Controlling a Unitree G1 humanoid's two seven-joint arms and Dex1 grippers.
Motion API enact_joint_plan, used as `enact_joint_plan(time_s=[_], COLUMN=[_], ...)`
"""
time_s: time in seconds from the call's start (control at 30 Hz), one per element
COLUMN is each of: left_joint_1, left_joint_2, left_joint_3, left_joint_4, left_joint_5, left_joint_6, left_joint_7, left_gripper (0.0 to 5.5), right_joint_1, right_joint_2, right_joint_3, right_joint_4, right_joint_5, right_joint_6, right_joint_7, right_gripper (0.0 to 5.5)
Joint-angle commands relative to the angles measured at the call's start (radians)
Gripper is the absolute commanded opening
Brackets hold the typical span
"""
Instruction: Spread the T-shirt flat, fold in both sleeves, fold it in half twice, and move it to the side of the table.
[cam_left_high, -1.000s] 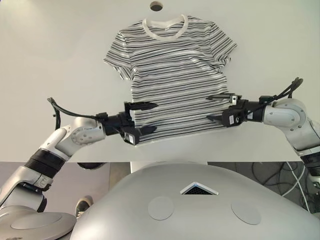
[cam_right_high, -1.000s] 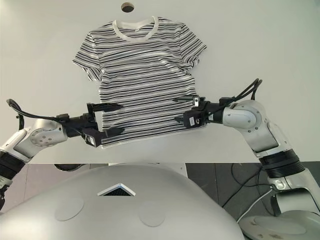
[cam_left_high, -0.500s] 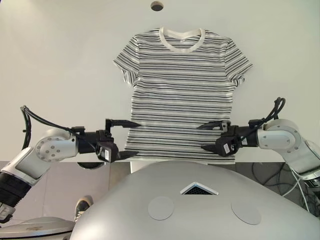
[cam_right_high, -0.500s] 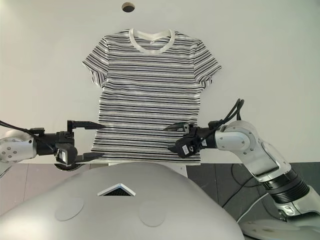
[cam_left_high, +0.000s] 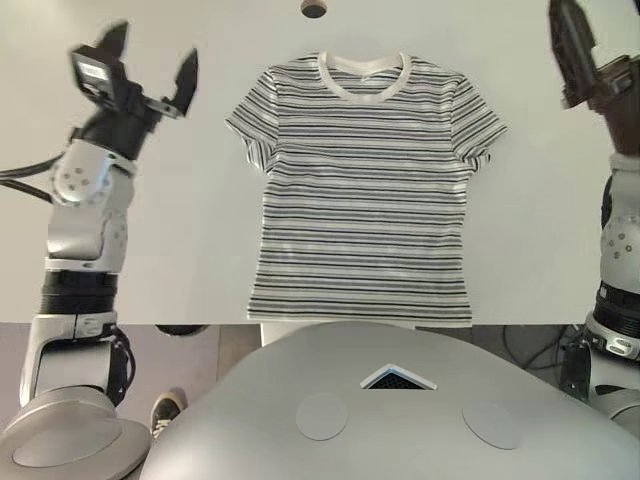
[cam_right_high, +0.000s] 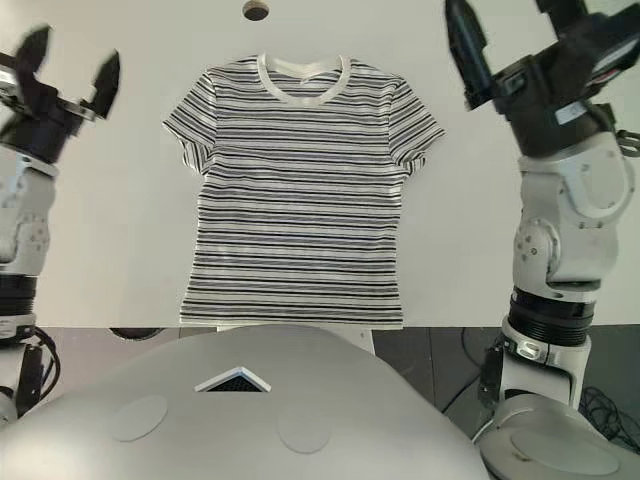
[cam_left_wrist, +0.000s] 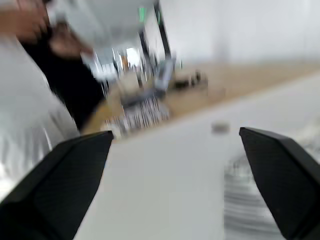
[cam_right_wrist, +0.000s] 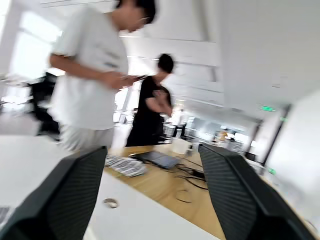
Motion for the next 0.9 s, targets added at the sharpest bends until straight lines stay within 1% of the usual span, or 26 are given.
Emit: enact_joint_plan(time_s=[0.03,0.1,0.17,0.3,0.53,0.83,0.9], left_joint_1=[-0.055,-0.057,-0.062,-0.074,-0.087,-0.13,-0.142], left_joint_2=[-0.066,-0.092,-0.116,-0.143,-0.196,-0.266,-0.274], left_joint_3=[-0.048,-0.039,-0.006,0.071,0.098,0.091,0.089], left_joint_4=[0.08,0.069,0.055,0.044,0.056,0.147,0.176], left_joint_5=[0.043,-0.037,-0.096,-0.148,-0.116,-0.048,-0.036], left_joint_6=[0.265,0.43,0.541,0.665,0.741,0.748,0.749], left_joint_7=[0.008,-0.053,-0.093,-0.104,-0.109,-0.125,-0.133], left_gripper=[4.7,4.7,4.7,4.7,4.7,4.7,4.4], right_joint_1=[0.004,0.012,0.019,0.025,0.037,0.048,0.051], right_joint_2=[0.005,0.005,0.008,0.017,0.042,0.069,0.074], right_joint_3=[-0.035,-0.039,-0.043,-0.054,-0.044,-0.031,-0.03], right_joint_4=[0.0,-0.008,-0.017,-0.01,0.001,0.011,0.009], right_joint_5=[-0.024,-0.032,-0.036,-0.037,-0.077,-0.126,-0.133], right_joint_6=[0.017,0.017,0.018,0.016,0.001,-0.016,-0.018], right_joint_7=[-0.006,-0.002,0.002,0.011,0.016,0.027,0.029], right_gripper=[3.43,3.43,3.43,3.43,3.43,3.43,3.48])
